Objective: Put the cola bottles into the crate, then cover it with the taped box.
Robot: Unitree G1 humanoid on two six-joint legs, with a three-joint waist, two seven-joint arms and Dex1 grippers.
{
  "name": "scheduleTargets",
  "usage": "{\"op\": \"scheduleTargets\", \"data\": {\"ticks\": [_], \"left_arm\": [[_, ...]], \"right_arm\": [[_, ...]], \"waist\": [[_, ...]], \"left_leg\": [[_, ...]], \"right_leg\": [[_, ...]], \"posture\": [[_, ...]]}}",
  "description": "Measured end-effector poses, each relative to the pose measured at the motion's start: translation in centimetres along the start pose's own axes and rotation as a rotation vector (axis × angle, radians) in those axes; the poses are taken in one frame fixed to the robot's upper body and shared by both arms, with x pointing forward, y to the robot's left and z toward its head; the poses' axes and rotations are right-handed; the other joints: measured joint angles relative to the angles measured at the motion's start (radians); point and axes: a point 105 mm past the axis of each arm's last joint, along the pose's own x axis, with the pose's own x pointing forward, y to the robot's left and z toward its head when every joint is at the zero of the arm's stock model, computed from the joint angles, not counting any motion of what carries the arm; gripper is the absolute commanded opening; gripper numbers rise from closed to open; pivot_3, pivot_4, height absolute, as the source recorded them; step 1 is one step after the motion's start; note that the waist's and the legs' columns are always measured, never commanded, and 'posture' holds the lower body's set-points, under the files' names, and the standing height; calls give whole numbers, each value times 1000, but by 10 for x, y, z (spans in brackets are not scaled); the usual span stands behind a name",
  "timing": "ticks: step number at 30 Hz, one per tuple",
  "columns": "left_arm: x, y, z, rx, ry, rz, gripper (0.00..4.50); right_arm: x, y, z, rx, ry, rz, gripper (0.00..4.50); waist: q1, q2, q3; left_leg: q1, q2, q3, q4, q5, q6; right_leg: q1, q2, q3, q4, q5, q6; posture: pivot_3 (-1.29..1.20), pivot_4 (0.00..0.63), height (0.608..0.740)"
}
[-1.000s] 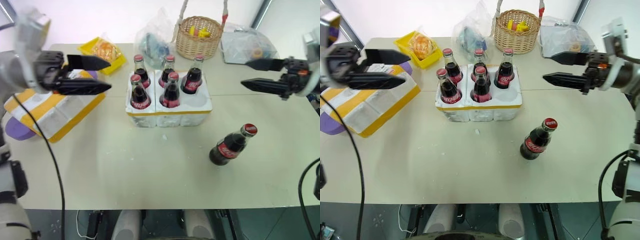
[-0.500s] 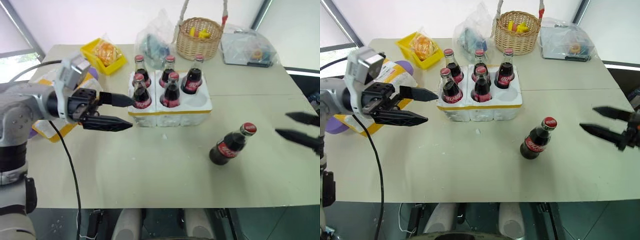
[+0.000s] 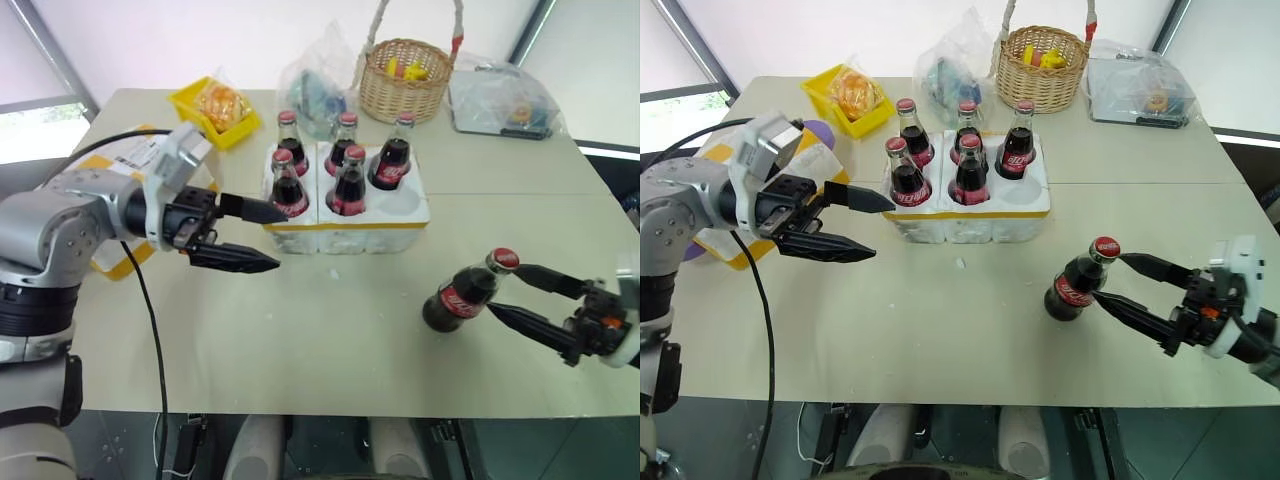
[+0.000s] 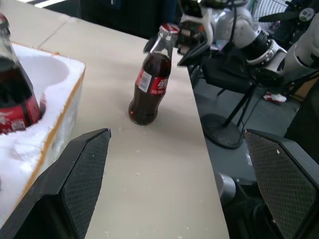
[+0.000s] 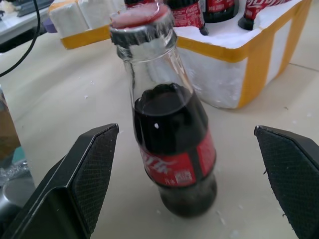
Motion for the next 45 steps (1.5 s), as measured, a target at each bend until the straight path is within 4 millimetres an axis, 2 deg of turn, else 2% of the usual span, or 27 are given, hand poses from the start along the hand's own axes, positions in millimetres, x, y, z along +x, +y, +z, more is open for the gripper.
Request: {"op": "scheduleTargets", "data": {"ticks": [11, 19, 20, 21, 24, 25, 34, 37, 38, 39, 43, 45], "left_arm": [[2, 2, 3, 11, 7, 13, 4443], [3, 3, 2, 9, 11, 15, 4443], [4, 3, 2, 9, 11, 16, 4500], [4, 3, 2, 10, 11, 17, 4500], [4, 4, 3, 11, 11, 23, 4500], [4, 4, 3, 13, 11, 24, 4500], [4, 5, 4, 17, 11, 29, 4500], [4, 6, 3, 18, 7, 43, 4500], [4, 6, 2, 16, 5, 47, 4500], [5, 7, 0, 13, -4, 55, 4500], [4, 10, -6, 3, -19, 86, 4500], [4, 9, -4, 13, -26, 95, 4500]], "right_arm": [[19, 6, -15, 56, -6, 31, 4500], [32, 1, -25, 76, -12, 33, 4500], [34, 0, -27, 79, -13, 31, 4086], [35, -1, -28, 82, -14, 29, 3967], [38, -9, -25, 65, -44, -14, 2882], [38, -10, -24, 61, -42, -16, 2675], [38, -9, -21, 78, -31, 8, 2673], [42, -15, 1, 37, -42, 42, 2673], [44, -18, 14, 7, -58, 53, 2673], [47, -24, 39, -38, -95, 71, 2673], [56, -30, 105, -163, -241, 115, 2673], [66, -31, 122, -186, -278, 140, 2673]], "waist": [[-1, 0, 0], [-2, 0, 0], [-2, 0, 0], [-1, 0, 0], [-3, 0, 0], [-3, -1, -1], [-3, -1, 0], [-8, 0, 0], [-10, 0, 0], [-12, 1, 1], [-8, 1, 1], [-7, 0, 1]], "left_leg": [[0, 0, -1, 0, 0, 0], [0, 0, -1, 0, 0, 0], [0, 0, -1, 0, 0, 0], [0, 0, -1, 0, 0, 0], [1, 0, -1, 0, 0, 0], [0, 1, -1, -1, 0, 0], [0, 2, -1, -1, -1, 1], [0, 2, 0, 0, -1, 1], [0, 2, 0, 0, -1, 1], [0, 2, 1, 0, -1, 1], [-1, 7, 0, -1, -1, 1], [-2, 8, 0, -1, -1, 2]], "right_leg": [[0, 0, 0, 0, 0, 0], [0, 0, 0, 0, 0, 0], [0, 0, 0, 0, 0, 0], [0, 0, 0, 0, 0, 0], [0, 0, 0, 0, 0, 0], [0, 1, 0, 0, 0, 0], [0, 2, 0, 0, 0, 0], [-1, 2, 0, 0, 0, 0], [-1, 2, 0, 0, 1, -1], [-1, 2, 0, 0, 1, -1], [-2, 6, 0, -1, 2, 1], [-4, 7, 0, -1, 2, 0]], "posture": [[0, 150, 737], [0, 150, 737], [0, 150, 737], [0, 150, 737], [0, 150, 737], [0, 150, 737], [0, 150, 737], [0, 150, 737], [0, 150, 737], [0, 150, 737], [0, 150, 737], [0, 150, 737]]}}
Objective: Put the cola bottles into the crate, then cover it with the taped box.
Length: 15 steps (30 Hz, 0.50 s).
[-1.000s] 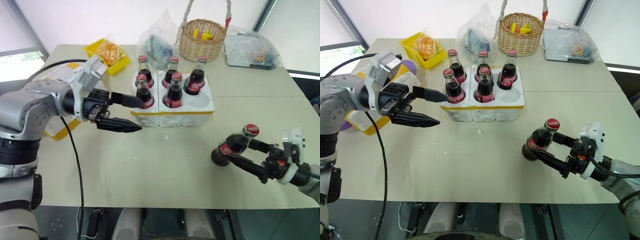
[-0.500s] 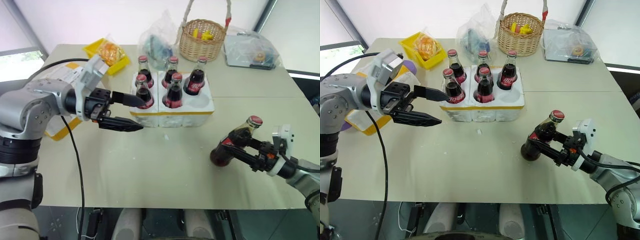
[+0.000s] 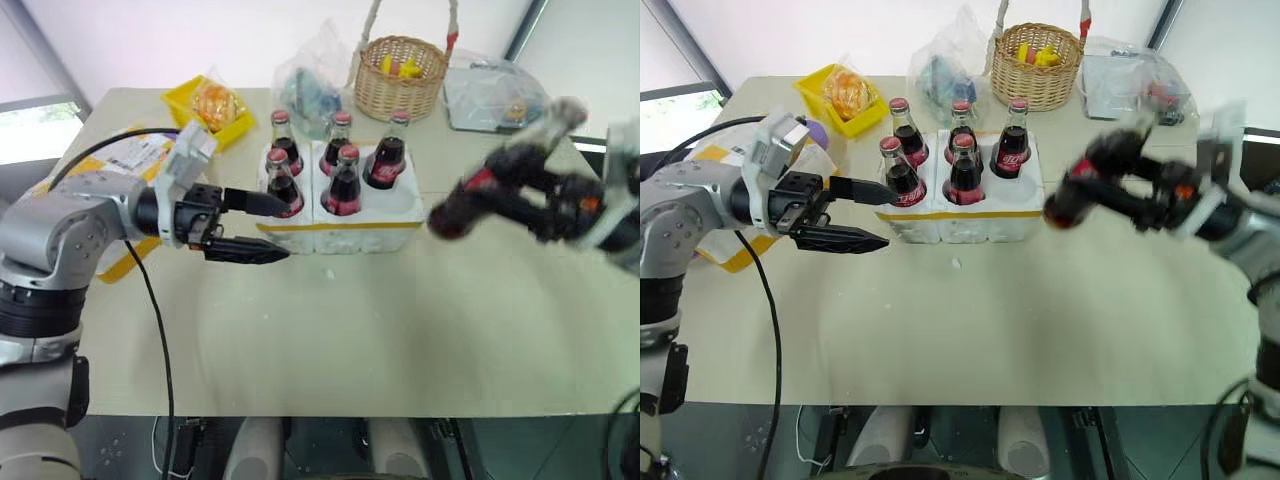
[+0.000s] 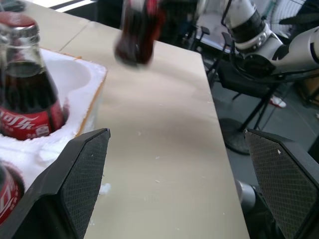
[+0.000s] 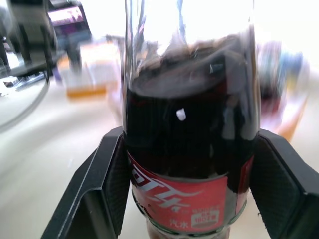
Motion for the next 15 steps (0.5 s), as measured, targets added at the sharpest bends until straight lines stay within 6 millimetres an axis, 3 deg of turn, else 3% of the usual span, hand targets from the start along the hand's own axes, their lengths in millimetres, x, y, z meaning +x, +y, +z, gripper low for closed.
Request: {"op": "scheduleTargets", "data": {"ticks": [2, 8, 15], "left_arm": [[-1, -1, -1, 4, 1, 10, 4500], [-2, -3, -2, 16, -4, 41, 4500], [-8, -6, 0, 9, -18, 77, 4500]], "right_arm": [[14, -6, -2, 15, -11, 14, 2673], [59, -23, -36, 63, 56, 36, 2673], [79, -38, -61, 37, 120, 27, 2673]], "waist": [[0, 0, 0], [0, 0, 0], [0, 0, 0]], "left_leg": [[0, 0, 0, 0, 0, 0], [-3, 0, 1, 0, 0, 0], [-3, 0, 1, 1, 0, 0]], "right_leg": [[0, 0, 0, 0, 0, 0], [-3, 0, 0, 0, 1, -1], [-3, 0, 0, 0, 1, -1]], "posture": [[0, 150, 737], [0, 150, 737], [0, 150, 737]]}}
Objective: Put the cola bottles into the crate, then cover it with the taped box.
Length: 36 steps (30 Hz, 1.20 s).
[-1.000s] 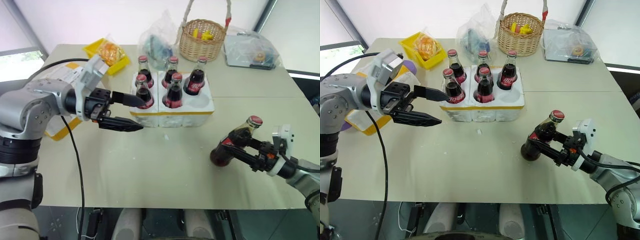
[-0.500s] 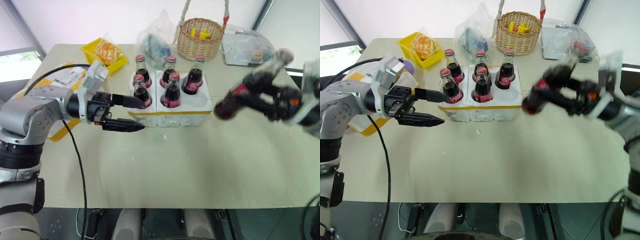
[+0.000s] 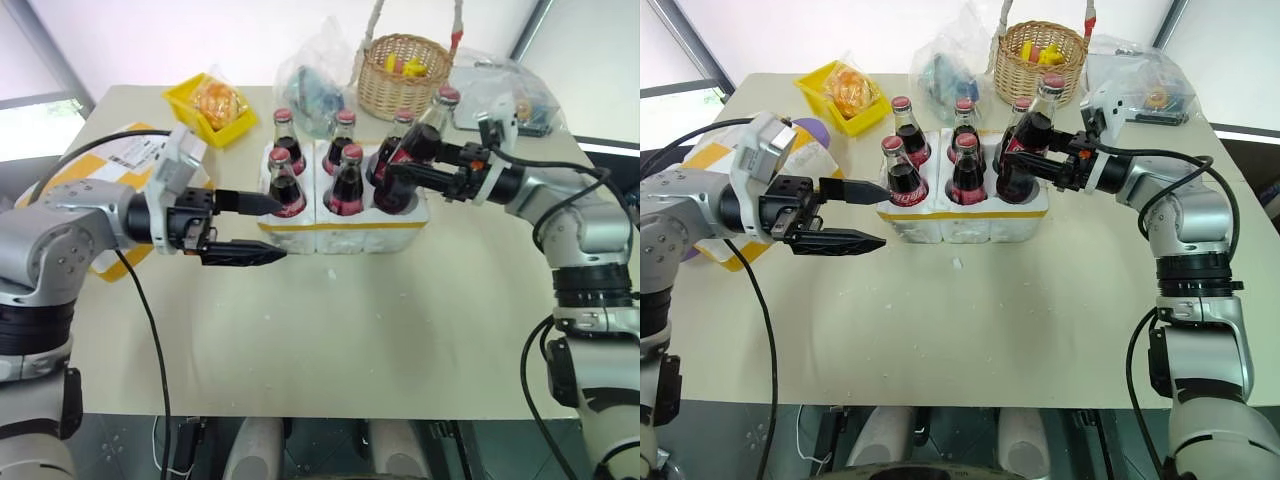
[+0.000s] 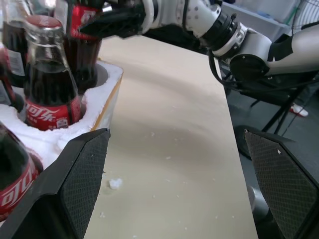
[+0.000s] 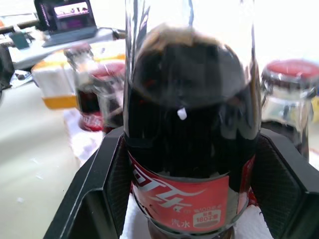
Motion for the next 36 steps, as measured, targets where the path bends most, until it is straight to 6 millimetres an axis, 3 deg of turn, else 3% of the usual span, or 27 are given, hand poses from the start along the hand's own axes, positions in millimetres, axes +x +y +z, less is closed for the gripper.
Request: {"op": "scheduleTargets", "data": {"ticks": [4, 6, 8, 29, 32, 34, 36], "left_arm": [[-1, -1, 0, 7, 2, 14, 4500], [-1, -1, 0, 3, 3, 17, 4500], [-1, -1, -1, -1, 1, 19, 4500], [-3, 0, 1, 9, -1, 35, 4500], [-4, 0, 2, 9, -4, 36, 4500], [-3, 1, 2, 10, -5, 36, 4500], [-3, 1, 4, 17, -6, 35, 4500]], "right_arm": [[4, 0, -2, -38, 20, 25, 2673], [5, 2, -2, -50, 30, 38, 3729], [5, 2, -5, -55, 49, 45, 4426], [1, -3, 0, -63, 63, 33, 4426], [-1, -4, -1, -49, 64, 30, 3573], [0, -2, 0, -56, 65, 35, 2653], [0, 0, -2, -56, 70, 49, 2653]], "waist": [[-1, 0, 0], [-2, 0, 0], [-4, 0, 0], [-3, 0, 0], [-3, 0, 0], [-3, 0, 0], [-2, 0, 0]], "left_leg": [[1, 0, 0, 0, 0, -1], [1, 0, 0, 0, 0, -1], [1, 0, 0, 0, 0, -1], [1, 0, 0, 0, 0, -1], [1, 0, 0, 0, 0, -1], [1, 0, 0, 0, 0, -1], [1, 0, 0, 0, 0, -1]], "right_leg": [[0, 0, 0, 1, 0, 0], [0, 0, 0, 2, 0, -1], [0, 0, 0, 2, 0, -1], [0, 1, 0, 2, 0, -1], [0, 1, 0, 2, 0, -1], [0, 1, 0, 2, 0, -1], [0, 1, 0, 1, 0, -1]], "posture": [[0, 150, 737], [0, 150, 737], [0, 150, 737], [0, 150, 737], [0, 150, 737], [0, 150, 737], [0, 150, 737]]}}
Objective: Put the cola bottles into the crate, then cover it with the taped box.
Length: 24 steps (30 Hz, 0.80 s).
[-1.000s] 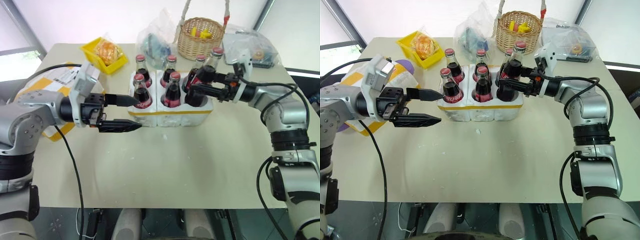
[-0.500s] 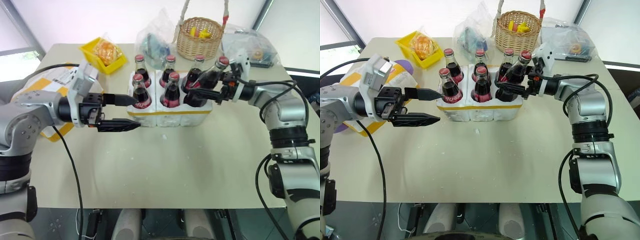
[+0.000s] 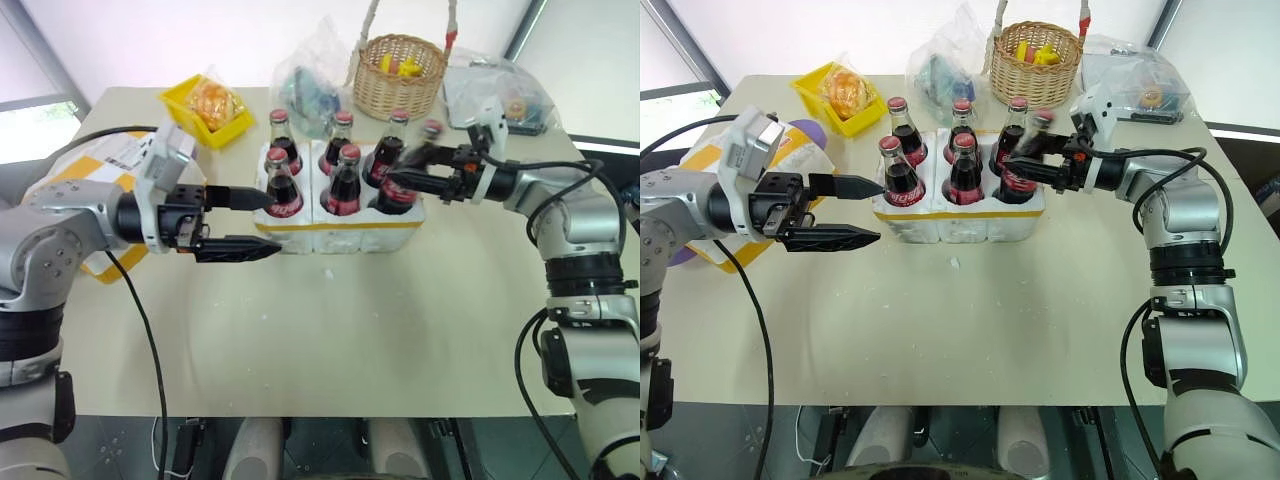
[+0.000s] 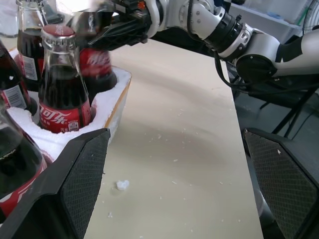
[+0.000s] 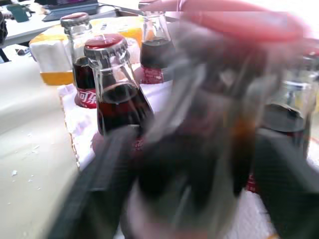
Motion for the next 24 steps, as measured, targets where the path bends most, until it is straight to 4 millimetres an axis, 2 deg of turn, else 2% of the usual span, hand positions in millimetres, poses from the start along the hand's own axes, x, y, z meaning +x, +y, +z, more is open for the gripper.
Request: {"op": "scheduleTargets", "data": {"ticks": [13, 17, 19, 22, 24], "left_arm": [[-2, 3, 1, 6, -3, 12, 4500], [-12, -1, -12, -16, 49, 43, 4500], [-21, 0, -10, -9, 54, 77, 4500], [-34, -1, -3, 20, 51, 134, 4500], [-38, -2, -5, 19, 59, 157, 4500]], "right_arm": [[-10, 0, 1, -14, 32, 17, 2653], [-22, 3, -2, -20, 67, 41, 2653], [-25, 2, -2, -5, 63, 38, 2653], [-24, 3, -3, 23, 59, 41, 3521], [-23, 2, -6, 17, 75, 34, 4431]], "waist": [[0, 0, 0], [-2, 0, 0], [-3, 0, 0], [-3, 0, 0], [-2, 0, 0]], "left_leg": [[0, 0, 0, 0, 0, 0], [0, 0, 0, -1, 0, 0], [0, 0, 0, -1, 0, 0], [0, 1, 0, -1, 0, 0], [0, 1, 0, -1, 0, 0]], "right_leg": [[0, 0, 0, 0, 0, 0], [0, 0, 0, 0, 0, 0], [0, 0, 0, 0, 0, 0], [0, 0, 0, 0, 0, 0], [0, 0, 0, 0, 0, 0]], "posture": [[0, 150, 737], [0, 150, 737], [0, 150, 737], [0, 150, 737], [0, 150, 737]]}}
